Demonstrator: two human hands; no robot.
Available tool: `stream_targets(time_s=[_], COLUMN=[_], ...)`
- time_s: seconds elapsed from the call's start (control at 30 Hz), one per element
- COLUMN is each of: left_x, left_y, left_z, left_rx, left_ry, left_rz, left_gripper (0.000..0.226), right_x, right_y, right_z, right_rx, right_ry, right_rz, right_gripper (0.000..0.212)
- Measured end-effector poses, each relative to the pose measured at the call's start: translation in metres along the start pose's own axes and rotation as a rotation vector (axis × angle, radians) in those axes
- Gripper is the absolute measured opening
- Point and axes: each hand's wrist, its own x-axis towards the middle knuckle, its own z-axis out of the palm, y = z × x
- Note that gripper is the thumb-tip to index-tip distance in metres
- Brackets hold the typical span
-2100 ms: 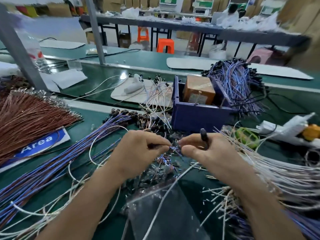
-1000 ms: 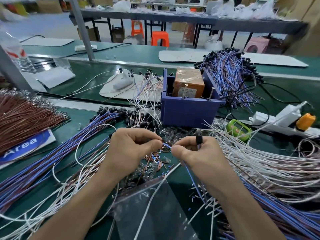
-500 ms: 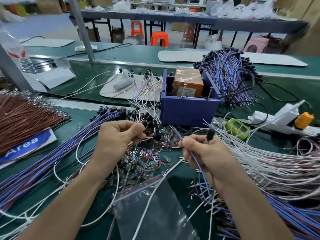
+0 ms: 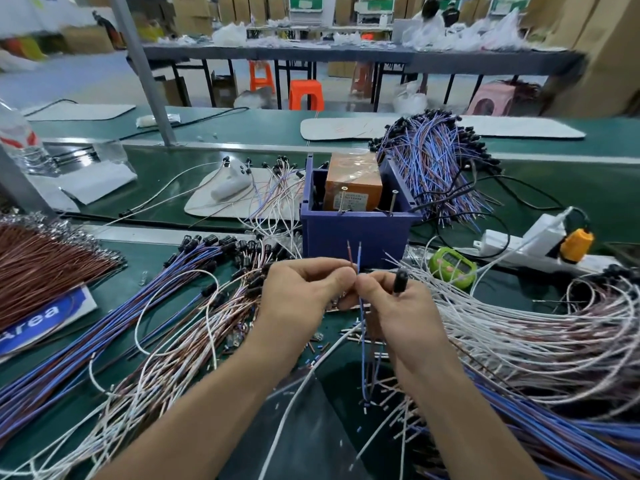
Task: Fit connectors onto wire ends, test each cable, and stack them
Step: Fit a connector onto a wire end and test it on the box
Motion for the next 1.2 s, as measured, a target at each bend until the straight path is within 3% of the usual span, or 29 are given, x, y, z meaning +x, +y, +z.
stream_targets(time_s=[0.2, 0.4, 0.5, 0.9, 1.2], left_x=[0.025, 0.046, 0.047, 0.051, 0.051], left_y=[0.015, 0.012, 0.003, 0.003, 0.002], left_z=[0.015, 0.025, 0.028, 0.033, 0.038], left_rx=[-0.16, -0.141, -0.083, -0.079, 0.024], left_ry=[0.213, 0.364, 0.366, 0.363, 0.347], left_rz=[-0.114, -0.147, -0.136, -0.087, -0.03], left_gripper=[0.016, 0.032, 0.046, 0.045, 0.042], right_x=[0.011, 0.017, 0.022, 0.029, 0.042], right_y=[0.0, 0.002, 0.003, 0.005, 0.008], right_z=[-0.012, -0.022, -0.026, -0.031, -0.034], right_rx=[0.111, 0.212, 0.226, 0.305, 0.387], right_ry=[0.287, 0.339, 0.356, 0.354, 0.385], right_rz=[-0.058, -0.028, -0.04, -0.059, -0.034], right_gripper=[0.027, 0.032, 0.035, 0.046, 0.036])
